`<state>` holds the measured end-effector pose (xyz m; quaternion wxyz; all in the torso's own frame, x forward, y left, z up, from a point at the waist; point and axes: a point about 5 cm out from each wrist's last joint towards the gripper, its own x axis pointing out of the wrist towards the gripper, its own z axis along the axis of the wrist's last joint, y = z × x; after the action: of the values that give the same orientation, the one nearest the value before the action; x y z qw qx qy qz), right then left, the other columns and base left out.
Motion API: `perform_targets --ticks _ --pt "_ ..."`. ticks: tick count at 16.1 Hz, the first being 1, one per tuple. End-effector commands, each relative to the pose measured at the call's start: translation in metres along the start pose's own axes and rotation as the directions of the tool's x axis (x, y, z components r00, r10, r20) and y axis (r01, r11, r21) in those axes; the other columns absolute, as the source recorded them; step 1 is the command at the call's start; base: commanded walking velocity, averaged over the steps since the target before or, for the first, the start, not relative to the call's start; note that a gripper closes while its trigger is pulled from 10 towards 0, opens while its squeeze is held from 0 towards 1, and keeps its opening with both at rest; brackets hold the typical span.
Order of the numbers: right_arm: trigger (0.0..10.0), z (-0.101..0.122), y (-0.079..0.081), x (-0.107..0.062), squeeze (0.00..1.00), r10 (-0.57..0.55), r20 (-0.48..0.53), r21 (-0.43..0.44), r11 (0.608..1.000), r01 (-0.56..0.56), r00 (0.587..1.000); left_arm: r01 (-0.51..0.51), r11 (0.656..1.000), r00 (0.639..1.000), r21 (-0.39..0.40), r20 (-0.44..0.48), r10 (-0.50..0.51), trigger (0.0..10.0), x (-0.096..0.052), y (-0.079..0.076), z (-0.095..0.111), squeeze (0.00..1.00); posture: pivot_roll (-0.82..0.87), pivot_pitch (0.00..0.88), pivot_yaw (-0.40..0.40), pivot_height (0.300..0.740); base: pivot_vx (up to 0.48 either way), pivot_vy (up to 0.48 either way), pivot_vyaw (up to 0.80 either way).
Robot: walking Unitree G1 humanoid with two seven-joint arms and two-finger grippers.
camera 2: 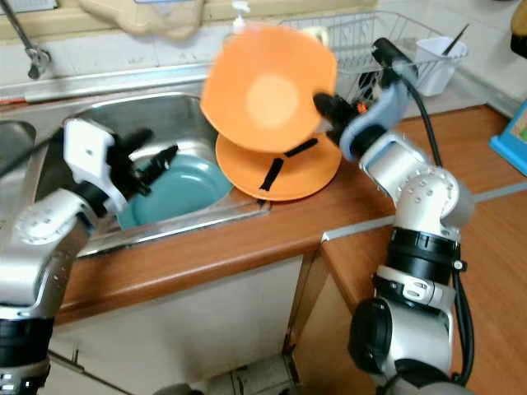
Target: Kitchen organization
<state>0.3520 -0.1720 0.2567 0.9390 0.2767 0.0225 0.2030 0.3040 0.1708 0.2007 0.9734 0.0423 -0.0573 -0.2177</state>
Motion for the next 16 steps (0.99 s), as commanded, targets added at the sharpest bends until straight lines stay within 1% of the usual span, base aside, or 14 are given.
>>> perform_targets --ticks 1,2,3,4,5,7,9,10,11,12,13,14,15,16 --pt "0.0 0.013 0.011 -0.003 0.0 0.058 0.069 -0.112 0.992 -0.05 0.996 -0.032 0.999 0.999 -0.02 0.022 0.032 10.0 0.001 0.005 0.005 1.0 -0.08 0.0 0.016 0.74 0.0 0.0 0.0" --pt "0.0 0.015 0.018 -0.005 0.0 0.093 0.072 -0.201 0.977 -0.076 0.993 -0.05 0.998 0.998 -0.034 0.046 0.052 10.0 0.001 0.007 0.009 0.0 -0.08 0.0 0.016 0.74 0.0 0.0 0.0" --pt "0.0 0.013 0.026 -0.007 0.0 0.14 0.052 -0.263 0.957 -0.122 0.989 -0.062 0.997 0.996 -0.043 0.059 0.065 10.0 0.002 0.008 0.011 0.0 -0.08 0.0 0.015 0.74 0.0 0.0 0.0" --pt "0.0 0.011 0.033 -0.01 0.0 0.191 0.041 -0.285 0.943 -0.172 0.981 -0.069 0.997 0.996 -0.046 0.062 0.071 10.0 0.002 0.009 0.012 0.0 -0.08 0.0 0.013 0.74 0.0 0.0 0.0" --pt "0.0 0.005 0.044 -0.014 0.0 0.265 -0.002 -0.343 0.906 -0.25 0.964 -0.065 0.996 0.995 -0.065 0.071 0.07 10.0 0.004 0.008 0.013 0.0 -0.08 0.0 0.014 0.74 0.0 0.0 0.0" --pt "0.0 -0.004 0.048 -0.016 0.0 0.304 -0.056 -0.392 0.87 -0.301 0.951 -0.049 0.994 0.995 -0.097 0.081 0.057 10.0 0.005 0.005 0.014 0.0 -0.08 0.0 0.015 0.74 0.0 0.0 0.0" --pt "0.0 -0.011 0.052 -0.019 0.0 0.333 -0.088 -0.412 0.846 -0.339 0.939 -0.013 0.992 0.996 -0.128 0.084 0.024 10.0 0.005 0.0 0.014 0.0 -0.08 0.0 0.014 0.74 0.0 0.0 0.0" --pt "0.0 -0.013 0.054 -0.021 0.0 0.351 -0.102 -0.409 0.838 -0.361 0.931 -0.002 0.99 0.996 -0.143 0.082 0.014 10.0 0.005 -0.002 0.013 0.0 -0.08 0.0 0.014 0.74 0.0 0.0 0.0" --pt "0.0 -0.014 0.054 -0.021 0.0 0.355 -0.1 -0.404 0.839 -0.364 0.93 -0.002 0.99 0.997 -0.144 0.078 0.014 10.0 0.004 -0.002 0.012 0.0 -0.08 0.0 0.014 0.74 0.0 0.0 0.0" --pt "0.0 -0.014 0.052 -0.021 0.0 0.345 -0.097 -0.408 0.842 -0.354 0.933 0.004 0.986 0.997 -0.166 0.083 0.01 6.9 0.003 -0.002 0.011 0.0 -0.09 0.0 0.014 0.74 0.0 0.0 0.0" --pt "0.0 -0.014 0.051 -0.021 0.0 0.343 -0.095 -0.406 0.844 -0.351 0.934 0.008 0.984 0.996 -0.177 0.087 0.008 4.7 0.003 -0.003 0.012 0.0 -0.08 0.0 0.012 0.74 0.0 0.0 0.0" --pt "0.0 -0.013 0.051 -0.022 0.0 0.347 -0.085 -0.394 0.849 -0.352 0.934 0.009 0.983 0.996 -0.183 0.086 0.007 1.4 0.003 -0.002 0.011 0.0 -0.08 0.0 0.011 0.74 0.0 0.0 0.0" --pt "0.0 -0.011 0.051 -0.022 0.0 0.356 -0.075 -0.381 0.853 -0.357 0.931 0.003 0.983 0.997 -0.182 0.075 0.011 0.0 0.002 -0.001 0.01 0.0 -0.08 0.0 0.011 0.74 0.0 0.0 0.0" --pt "0.0 -0.01 0.052 -0.023 0.0 0.367 -0.06 -0.36 0.859 -0.363 0.928 -0.007 0.982 0.998 -0.189 0.062 0.019 0.0 0.001 0.0 0.007 0.0 -0.09 0.0 0.01 0.74 0.0 0.0 0.0"
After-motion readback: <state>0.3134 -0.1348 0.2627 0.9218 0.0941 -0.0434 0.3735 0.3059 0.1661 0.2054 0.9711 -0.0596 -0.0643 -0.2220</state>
